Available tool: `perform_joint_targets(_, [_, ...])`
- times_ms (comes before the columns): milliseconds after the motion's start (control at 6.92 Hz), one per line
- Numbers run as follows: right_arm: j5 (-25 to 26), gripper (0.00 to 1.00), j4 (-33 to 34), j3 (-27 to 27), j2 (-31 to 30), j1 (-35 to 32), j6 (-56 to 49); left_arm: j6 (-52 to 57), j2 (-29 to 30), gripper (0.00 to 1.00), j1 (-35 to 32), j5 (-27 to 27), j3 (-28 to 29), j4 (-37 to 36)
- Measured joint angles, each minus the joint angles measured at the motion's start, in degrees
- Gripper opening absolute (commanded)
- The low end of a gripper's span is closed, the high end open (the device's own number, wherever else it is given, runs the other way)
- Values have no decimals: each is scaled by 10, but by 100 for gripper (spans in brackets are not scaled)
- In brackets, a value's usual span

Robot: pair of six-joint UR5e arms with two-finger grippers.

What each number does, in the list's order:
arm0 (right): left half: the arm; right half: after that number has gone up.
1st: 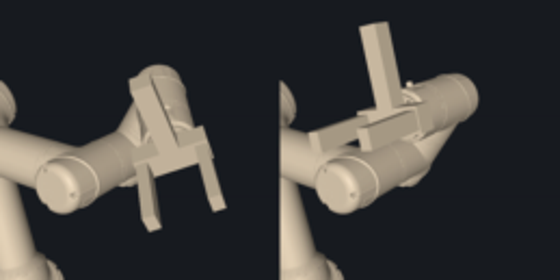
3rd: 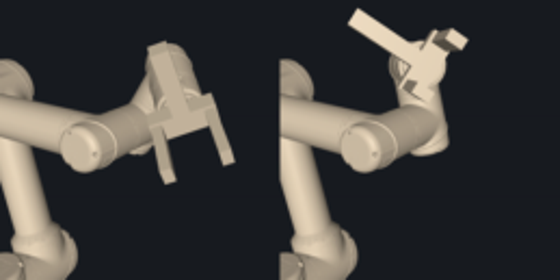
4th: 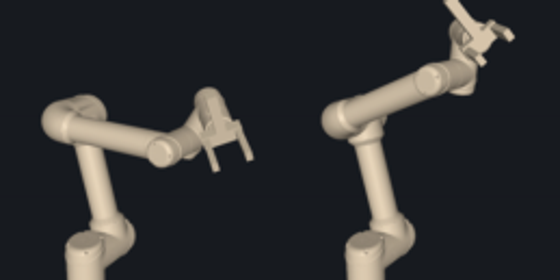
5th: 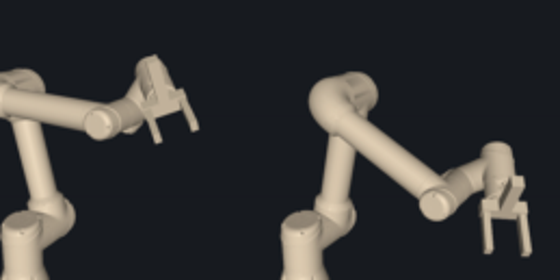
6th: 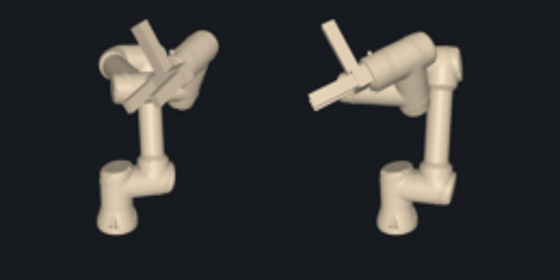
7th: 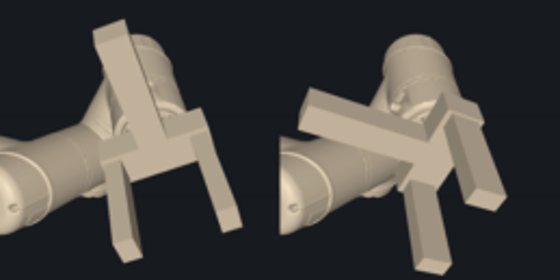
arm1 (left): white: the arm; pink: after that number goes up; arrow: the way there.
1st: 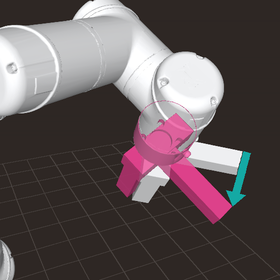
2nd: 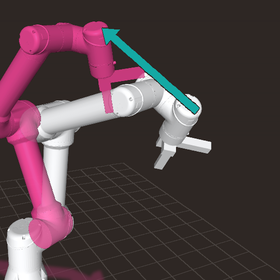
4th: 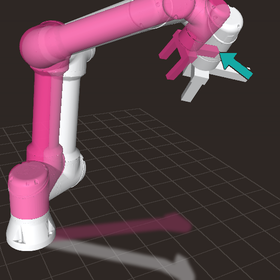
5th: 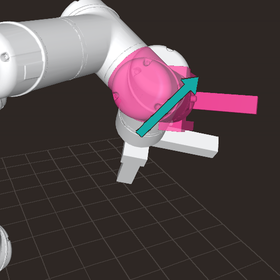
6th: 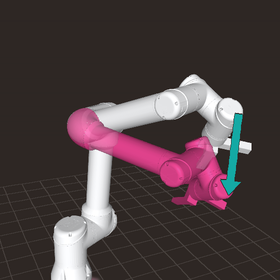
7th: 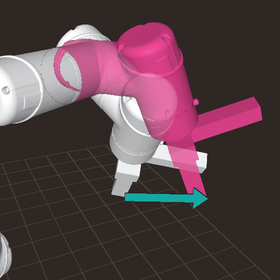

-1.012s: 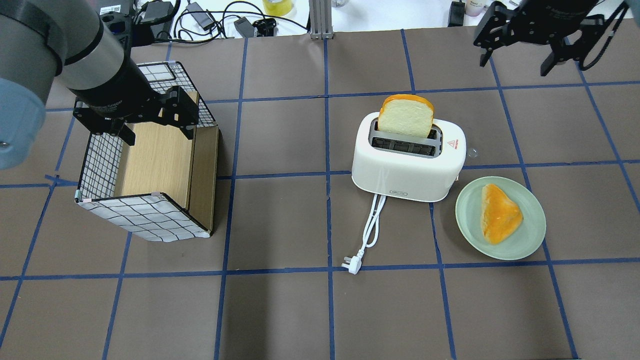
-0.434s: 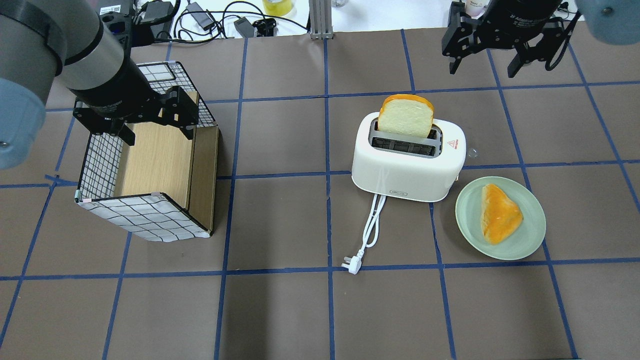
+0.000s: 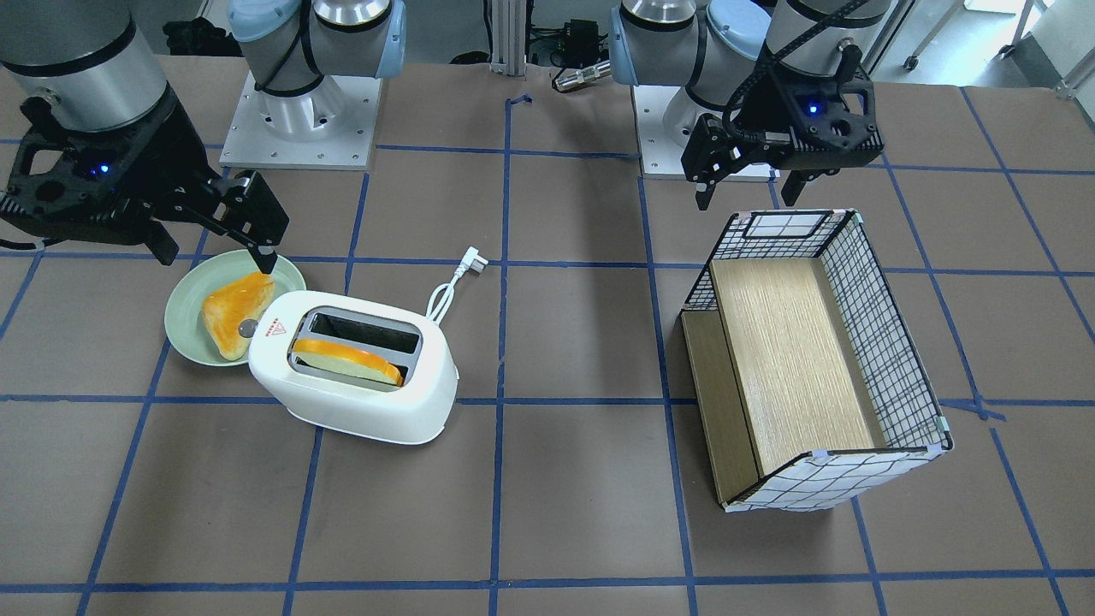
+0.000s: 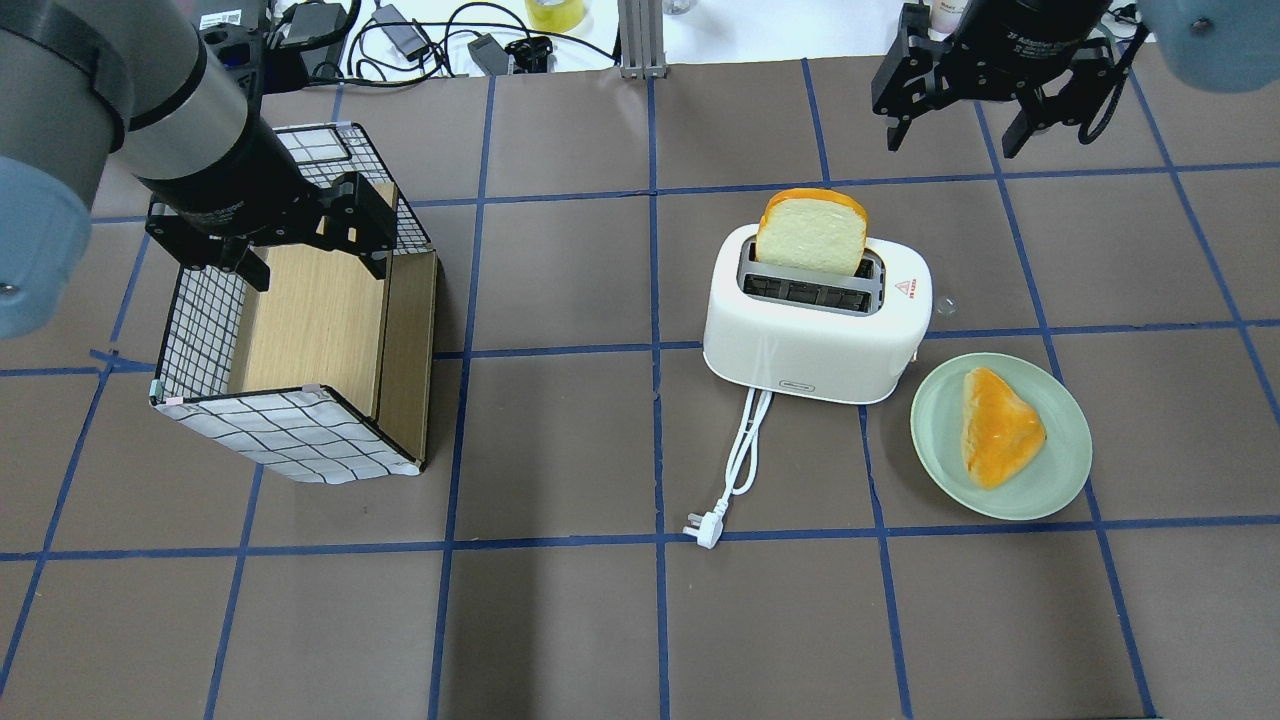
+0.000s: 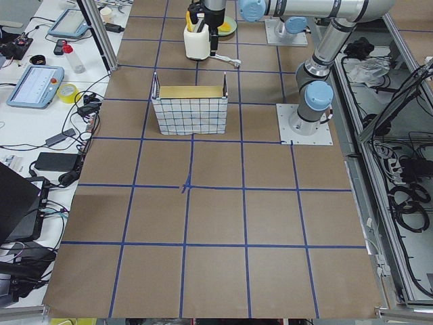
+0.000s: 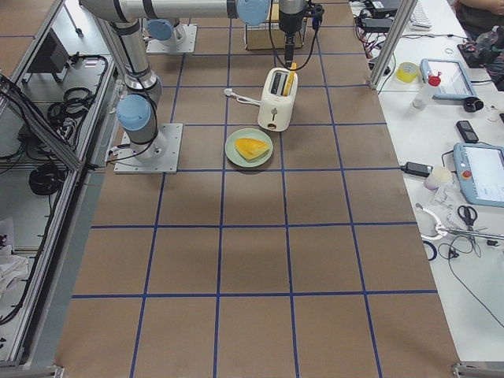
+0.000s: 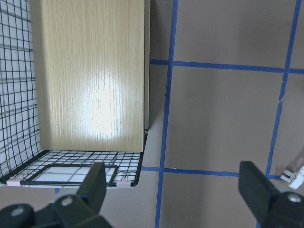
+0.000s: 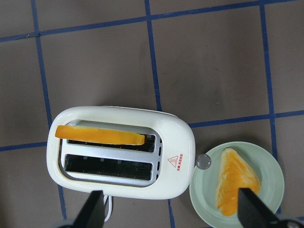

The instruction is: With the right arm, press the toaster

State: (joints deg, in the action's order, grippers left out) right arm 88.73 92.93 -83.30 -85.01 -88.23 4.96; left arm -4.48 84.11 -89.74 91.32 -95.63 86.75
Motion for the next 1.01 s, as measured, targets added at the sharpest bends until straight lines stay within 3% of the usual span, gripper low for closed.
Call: perform_joint_targets(1012, [14, 100, 2, -2, 0, -5, 8, 0, 0, 100, 0, 0, 0, 0])
